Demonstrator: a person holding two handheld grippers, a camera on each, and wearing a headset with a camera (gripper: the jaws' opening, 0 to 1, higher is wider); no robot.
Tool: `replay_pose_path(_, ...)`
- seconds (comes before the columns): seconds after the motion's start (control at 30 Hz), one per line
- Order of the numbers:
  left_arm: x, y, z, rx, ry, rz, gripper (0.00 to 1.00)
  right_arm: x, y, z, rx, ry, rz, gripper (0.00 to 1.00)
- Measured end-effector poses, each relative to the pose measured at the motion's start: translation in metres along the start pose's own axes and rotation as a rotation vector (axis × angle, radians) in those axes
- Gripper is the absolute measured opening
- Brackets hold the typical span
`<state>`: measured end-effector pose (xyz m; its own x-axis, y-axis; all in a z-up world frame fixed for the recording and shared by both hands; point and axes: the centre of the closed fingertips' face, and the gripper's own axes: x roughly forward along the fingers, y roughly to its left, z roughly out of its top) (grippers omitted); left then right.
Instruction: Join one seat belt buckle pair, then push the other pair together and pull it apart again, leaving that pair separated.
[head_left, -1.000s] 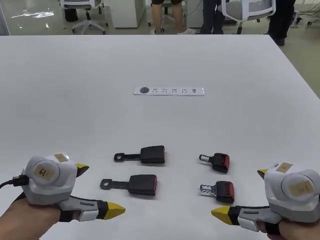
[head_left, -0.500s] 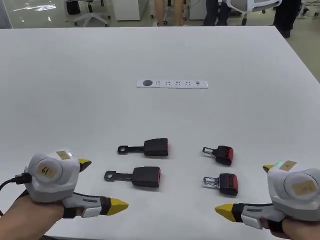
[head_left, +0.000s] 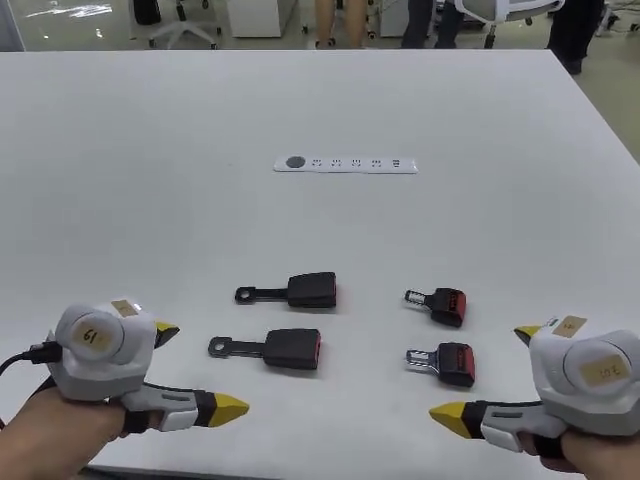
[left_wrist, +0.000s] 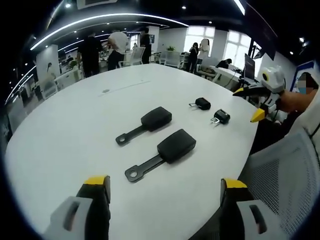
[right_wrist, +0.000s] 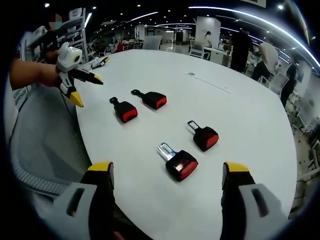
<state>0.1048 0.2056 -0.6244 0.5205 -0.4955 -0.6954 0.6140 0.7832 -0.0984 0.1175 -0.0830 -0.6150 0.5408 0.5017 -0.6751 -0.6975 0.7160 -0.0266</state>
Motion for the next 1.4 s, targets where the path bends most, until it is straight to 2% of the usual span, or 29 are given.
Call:
replay_pose_path(0.13, 0.007, -0.013, -0.001, 0.045, 0.029, -0.048, 0.85, 0.0, 0.001, 0.002, -0.004, -0.019, 0.022, 0.82)
replay_pose_path(0.23, 0.012, -0.014, 0.0, 0.069, 0.04, -0.069, 0.8, 0.001, -0.001, 0.004, -0.011, -0.031, 0.025, 0.79)
replay_pose_path(0.4, 0.021, -0.017, 0.013, 0.113, 0.011, -0.09, 0.77, 0.002, -0.003, 0.003, -0.024, -0.027, 0.024, 0.76)
replay_pose_path(0.53, 0.03, -0.02, 0.016, 0.151, 0.029, -0.109, 0.75, 0.004, -0.002, 0.002, -0.073, -0.017, 0.041, 0.73)
replay_pose_path(0.6, 0.034, -0.022, 0.017, 0.188, 0.04, -0.119, 0.75, 0.005, -0.001, 0.003, -0.088, -0.01, 0.046, 0.71)
replay_pose_path(0.67, 0.036, -0.023, 0.018, 0.224, 0.035, -0.132, 0.71, 0.006, -0.003, 0.004, -0.086, -0.012, 0.054, 0.69)
replay_pose_path(0.7, 0.037, -0.025, 0.025, 0.285, -0.004, -0.148, 0.68, 0.007, -0.002, 0.005, -0.094, -0.01, 0.065, 0.68)
replay_pose_path(0.73, 0.038, -0.027, 0.027, 0.304, -0.013, -0.155, 0.66, 0.008, -0.003, 0.005, -0.11, -0.003, 0.069, 0.68)
replay_pose_path(0.77, 0.04, -0.028, 0.025, 0.301, -0.002, -0.157, 0.65, 0.009, -0.004, 0.005, -0.135, 0.006, 0.071, 0.68)
replay_pose_path(0.83, 0.043, -0.029, 0.023, 0.341, 0.009, -0.171, 0.64, 0.01, -0.004, 0.004, -0.165, 0.016, 0.089, 0.67)
replay_pose_path(0.93, 0.048, -0.025, 0.017, 0.379, 0.049, -0.179, 0.65, 0.014, -0.007, 0.002, -0.224, 0.034, 0.102, 0.65)
replay_pose_path(1.07, 0.051, -0.025, 0.027, 0.403, 0.059, -0.184, 0.64, 0.018, -0.009, -0.001, -0.267, 0.056, 0.136, 0.58)
replay_pose_path(1.17, 0.054, -0.024, 0.03, 0.414, 0.067, -0.187, 0.64, 0.024, -0.013, -0.003, -0.303, 0.074, 0.157, 0.54)
replay_pose_path(1.23, 0.057, -0.025, 0.031, 0.434, 0.08, -0.197, 0.64, 0.027, -0.01, -0.005, -0.31, 0.088, 0.199, 0.45)
replay_pose_path(1.27, 0.058, -0.024, 0.029, 0.445, 0.09, -0.202, 0.64, 0.027, -0.012, -0.005, -0.314, 0.093, 0.193, 0.43)
replay_pose_path(1.33, 0.062, -0.02, 0.025, 0.482, 0.125, -0.222, 0.62, 0.032, -0.016, -0.005, -0.338, 0.095, 0.192, 0.48)
replay_pose_path(1.4, 0.065, -0.02, 0.023, 0.5, 0.148, -0.233, 0.6, 0.035, -0.018, -0.006, -0.351, 0.107, 0.197, 0.48)
